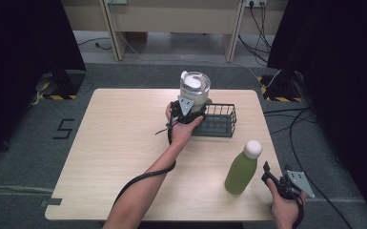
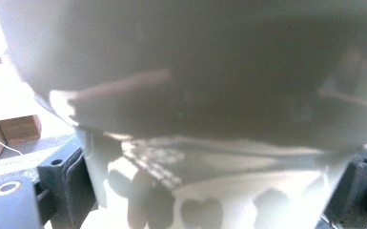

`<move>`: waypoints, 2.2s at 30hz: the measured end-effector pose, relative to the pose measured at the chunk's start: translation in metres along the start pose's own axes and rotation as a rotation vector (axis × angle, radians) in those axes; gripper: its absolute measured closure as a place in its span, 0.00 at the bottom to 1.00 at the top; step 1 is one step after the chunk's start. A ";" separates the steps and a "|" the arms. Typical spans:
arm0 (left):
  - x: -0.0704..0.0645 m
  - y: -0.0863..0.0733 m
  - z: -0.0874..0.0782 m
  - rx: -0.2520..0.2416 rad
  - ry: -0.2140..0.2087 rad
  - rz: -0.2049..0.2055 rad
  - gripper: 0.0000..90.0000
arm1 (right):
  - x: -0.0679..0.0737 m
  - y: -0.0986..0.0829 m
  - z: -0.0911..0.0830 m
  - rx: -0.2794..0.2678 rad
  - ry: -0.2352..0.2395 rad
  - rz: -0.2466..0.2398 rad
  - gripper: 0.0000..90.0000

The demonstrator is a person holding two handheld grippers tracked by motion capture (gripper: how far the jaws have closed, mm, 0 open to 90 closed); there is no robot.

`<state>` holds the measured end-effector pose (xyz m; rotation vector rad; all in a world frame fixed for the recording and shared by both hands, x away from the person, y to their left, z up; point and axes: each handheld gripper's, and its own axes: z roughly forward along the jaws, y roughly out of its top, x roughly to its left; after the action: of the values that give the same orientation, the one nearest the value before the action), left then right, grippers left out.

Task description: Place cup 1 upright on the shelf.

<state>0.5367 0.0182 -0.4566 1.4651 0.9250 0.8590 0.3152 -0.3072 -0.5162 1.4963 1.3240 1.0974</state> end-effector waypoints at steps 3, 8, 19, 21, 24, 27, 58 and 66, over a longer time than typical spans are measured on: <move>0.001 0.000 0.000 0.000 -0.005 -0.001 0.11 | 0.000 0.000 0.000 0.002 0.002 0.000 0.24; 0.002 -0.001 0.001 -0.002 -0.009 0.015 0.11 | 0.000 0.000 0.000 0.005 0.002 0.000 0.24; 0.004 0.003 -0.002 -0.033 -0.019 0.050 0.09 | 0.001 0.000 0.000 0.008 0.004 -0.007 0.24; 0.004 0.004 -0.003 -0.041 -0.021 0.053 0.08 | 0.001 -0.001 0.000 0.010 0.004 -0.007 0.24; 0.003 0.006 -0.005 -0.042 -0.025 0.045 0.07 | 0.001 -0.001 0.001 0.011 0.005 -0.011 0.24; 0.003 0.006 -0.007 -0.045 -0.024 0.045 0.06 | 0.001 -0.001 0.001 0.011 0.004 -0.011 0.24; 0.012 0.007 -0.034 -0.035 -0.038 0.066 0.04 | 0.002 0.000 0.001 0.010 0.000 -0.018 0.23; 0.013 0.008 -0.043 -0.024 -0.050 0.056 0.03 | 0.002 0.000 0.000 0.009 0.000 -0.017 0.23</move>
<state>0.5045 0.0478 -0.4443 1.4910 0.8378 0.8675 0.3158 -0.3049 -0.5161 1.4890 1.3412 1.0816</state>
